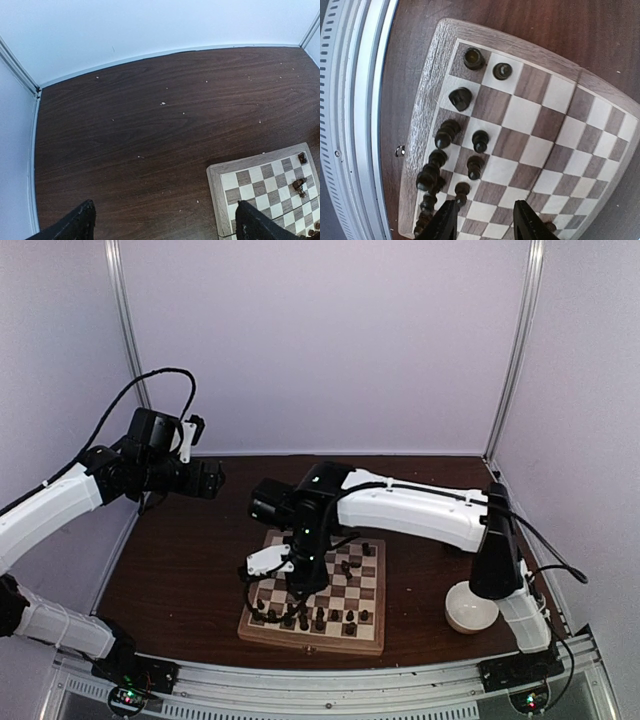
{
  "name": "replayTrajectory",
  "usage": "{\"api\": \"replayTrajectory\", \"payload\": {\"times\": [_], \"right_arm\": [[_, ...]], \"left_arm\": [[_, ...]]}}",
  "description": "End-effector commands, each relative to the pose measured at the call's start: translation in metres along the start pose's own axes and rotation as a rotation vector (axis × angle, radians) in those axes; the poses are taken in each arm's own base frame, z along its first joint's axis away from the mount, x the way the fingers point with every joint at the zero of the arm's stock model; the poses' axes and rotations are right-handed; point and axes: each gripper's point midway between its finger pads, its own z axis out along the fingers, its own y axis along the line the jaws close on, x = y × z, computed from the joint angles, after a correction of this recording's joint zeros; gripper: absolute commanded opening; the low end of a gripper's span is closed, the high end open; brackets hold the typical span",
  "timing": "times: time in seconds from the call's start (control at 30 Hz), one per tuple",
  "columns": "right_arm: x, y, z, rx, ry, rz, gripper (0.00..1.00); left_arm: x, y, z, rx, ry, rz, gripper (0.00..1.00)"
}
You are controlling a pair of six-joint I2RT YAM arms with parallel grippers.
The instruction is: Set up the chess pieces on the board
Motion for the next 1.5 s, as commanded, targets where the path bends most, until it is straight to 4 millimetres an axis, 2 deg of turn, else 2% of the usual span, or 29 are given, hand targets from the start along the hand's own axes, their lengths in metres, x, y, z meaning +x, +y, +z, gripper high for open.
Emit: {"api": "replayTrajectory", "payload": {"times": [0.0,0.13,0.2,0.3,0.4,0.47,0.63,0.83,1.03,1.27,1.47], "right_arm": [[0.023,-0.029,-0.039,0.087,-0.038,0.064,0.43],[0.061,-0.06,-0.044,0.139,-0.048,0.168,0.41],[0.091,-0.084,-0.043,0.163,-0.048,0.268,0.36],[0.133,-0.109,-0.037,0.202,-0.072,0.419,0.35],[0.16,-0.128,-0.037,0.252,-0.115,0.513,0.34],[0.172,-0.13,-0.034,0.246,-0.116,0.53,0.33],[0.172,-0.111,-0.015,0.131,-0.119,0.449,0.3],[0.158,-0.094,0.003,0.025,-0.15,0.373,0.28],[0.149,-0.087,0.019,-0.012,-0.11,0.324,0.3],[0.147,-0.082,0.037,-0.036,-0.067,0.303,0.3],[0.145,-0.079,0.04,-0.047,-0.059,0.296,0.23]], "left_arm": [[0.002,-0.006,0.009,0.044,0.014,-0.01,0.98],[0.002,-0.021,0.011,0.131,0.005,0.009,0.96],[0.002,-0.033,0.01,0.202,-0.003,0.023,0.9],[0.005,-0.049,0.012,0.294,-0.002,0.031,0.85],[0.009,-0.063,0.015,0.369,0.022,0.038,0.84],[0.011,-0.072,0.017,0.419,0.041,0.044,0.83],[0.015,-0.082,0.02,0.477,0.073,0.045,0.82],[0.013,-0.085,0.017,0.496,0.055,0.048,0.81],[0.011,-0.085,0.015,0.496,0.052,0.045,0.81],[0.011,-0.085,0.014,0.501,0.051,0.044,0.81],[0.011,-0.087,0.013,0.513,0.051,0.043,0.81]]}}
